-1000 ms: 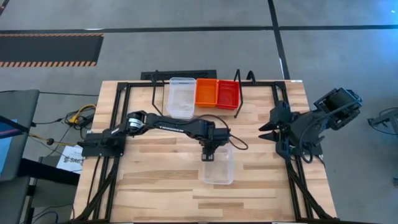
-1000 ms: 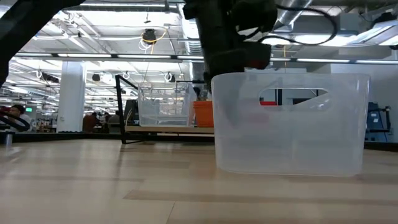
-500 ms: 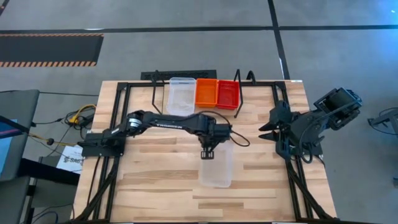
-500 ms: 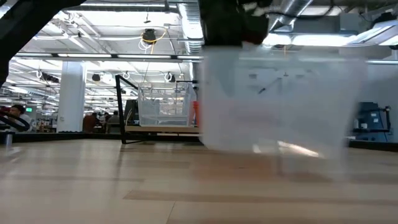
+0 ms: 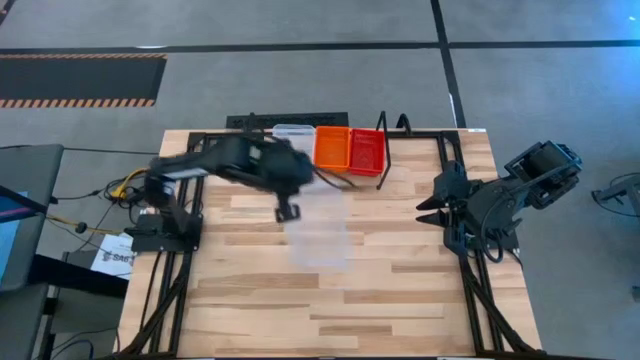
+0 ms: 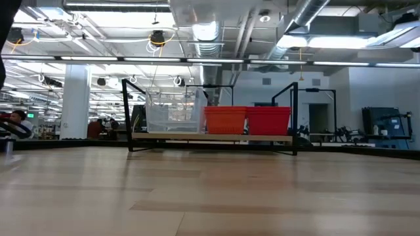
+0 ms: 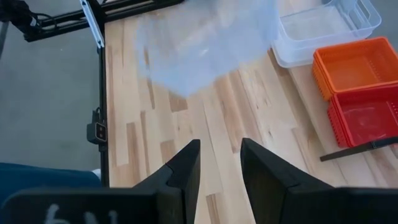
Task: Stack baskets on shelf by color
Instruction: Stack the transparent bin on top of the transparent bins on the shelf
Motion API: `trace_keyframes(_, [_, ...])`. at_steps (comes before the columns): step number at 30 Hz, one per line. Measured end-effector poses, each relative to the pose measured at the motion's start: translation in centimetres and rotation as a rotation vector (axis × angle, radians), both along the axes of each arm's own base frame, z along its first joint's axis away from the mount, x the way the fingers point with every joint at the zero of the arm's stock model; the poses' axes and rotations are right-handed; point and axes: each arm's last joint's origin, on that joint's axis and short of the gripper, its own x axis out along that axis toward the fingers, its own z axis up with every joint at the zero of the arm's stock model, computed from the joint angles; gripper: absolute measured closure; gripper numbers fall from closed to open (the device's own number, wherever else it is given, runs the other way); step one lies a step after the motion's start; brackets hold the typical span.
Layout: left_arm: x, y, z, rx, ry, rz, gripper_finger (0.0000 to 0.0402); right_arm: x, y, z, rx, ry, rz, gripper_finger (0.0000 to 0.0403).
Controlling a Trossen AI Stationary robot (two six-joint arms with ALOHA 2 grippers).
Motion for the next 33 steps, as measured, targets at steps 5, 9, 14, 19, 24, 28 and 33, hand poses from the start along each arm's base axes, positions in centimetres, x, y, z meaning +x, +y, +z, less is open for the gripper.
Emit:
trace_keyframes(5, [-4.5,2.5,3.5,0.051,-0.108,0.091,0.0401,0.0,0.0,0.0,-0.001,-0.004,-0.004,0.0274])
trace_keyframes(9, [-6.3,5.1,4.5,0.100,-0.122,0.149,0.0401,0.4,0.1,-0.1,-0.007,-0.007,-0.008,0.0276])
trace_keyframes(14, [-6.9,8.1,4.4,0.104,-0.078,0.112,0.0402,1.2,0.6,-0.4,-0.013,0.010,-0.013,0.0276])
trace_keyframes(19, [-7.2,10.8,3.9,0.094,-0.034,0.069,0.0402,2.8,1.4,-1.0,-0.022,0.020,-0.023,0.0276])
trace_keyframes(24, [-7.7,13.4,3.5,0.093,-0.004,0.059,0.0401,4.6,1.7,-1.9,-0.049,0.060,-0.048,0.0276])
trace_keyframes(28, [-7.6,15.6,2.6,0.077,0.033,0.077,0.0401,6.0,1.5,-2.7,-0.080,0.092,-0.066,0.0276])
trace_keyframes(33, [-7.1,17.9,1.3,0.048,0.077,0.052,0.0401,8.0,0.8,-3.6,-0.147,0.138,-0.073,0.0276])
